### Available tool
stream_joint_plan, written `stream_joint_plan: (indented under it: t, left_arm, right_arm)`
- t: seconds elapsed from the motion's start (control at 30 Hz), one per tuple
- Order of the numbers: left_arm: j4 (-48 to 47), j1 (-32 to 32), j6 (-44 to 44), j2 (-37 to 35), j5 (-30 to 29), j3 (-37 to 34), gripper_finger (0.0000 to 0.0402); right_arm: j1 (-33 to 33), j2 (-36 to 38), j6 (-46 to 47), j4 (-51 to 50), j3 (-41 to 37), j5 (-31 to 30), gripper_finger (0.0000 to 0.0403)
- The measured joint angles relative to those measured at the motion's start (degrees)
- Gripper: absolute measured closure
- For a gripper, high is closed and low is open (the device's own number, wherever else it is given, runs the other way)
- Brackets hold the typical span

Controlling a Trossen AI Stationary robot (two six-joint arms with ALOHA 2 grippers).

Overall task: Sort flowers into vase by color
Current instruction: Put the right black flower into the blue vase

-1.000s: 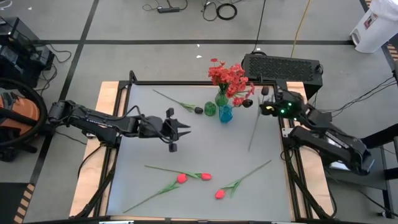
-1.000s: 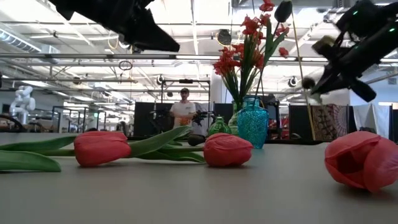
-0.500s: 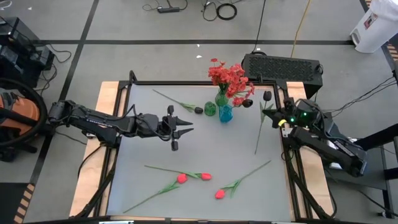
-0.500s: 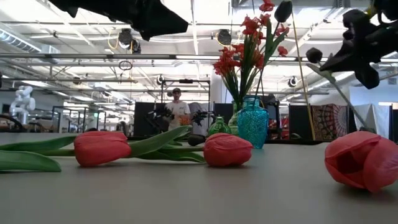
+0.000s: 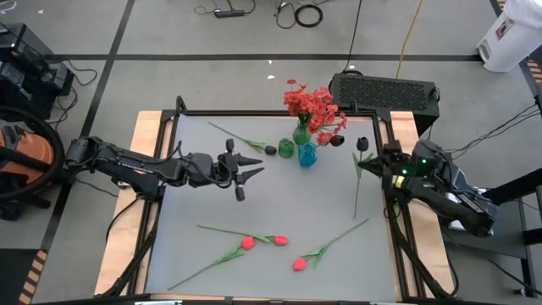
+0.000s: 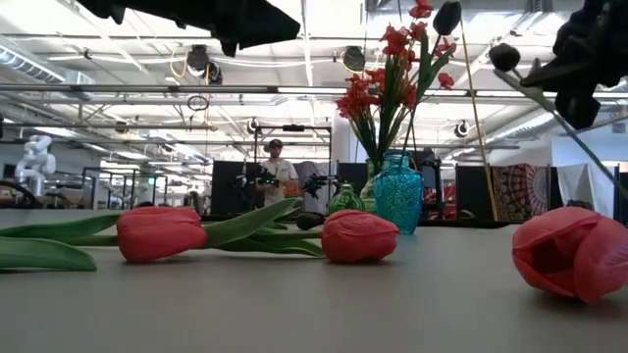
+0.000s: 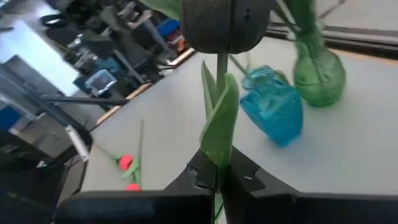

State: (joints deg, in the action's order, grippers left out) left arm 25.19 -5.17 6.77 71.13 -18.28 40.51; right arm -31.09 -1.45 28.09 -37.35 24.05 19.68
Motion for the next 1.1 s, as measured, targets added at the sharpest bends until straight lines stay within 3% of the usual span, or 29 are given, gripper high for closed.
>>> stream_joint_plan:
  t: [0.6,0.77,1.1]
  left_arm:
    - [-0.3,0.7,0.0,0.0,-0.3,0.0,0.0299]
    - [-0.4,0.7,0.0,0.0,-0.3,0.0,0.0299]
    - [-0.1,0.8,-0.1,0.0,-0.3,0.0,0.0299]
  right_arm:
    - [5.9,0.8,-11.4,24.3,0.0,7.8,0.0402]
    - [7.9,-0.2,-14.8,26.9,0.0,7.8,0.0402]
    - [13.6,-15.8,-18.9,41.9,0.0,10.6,0.0402]
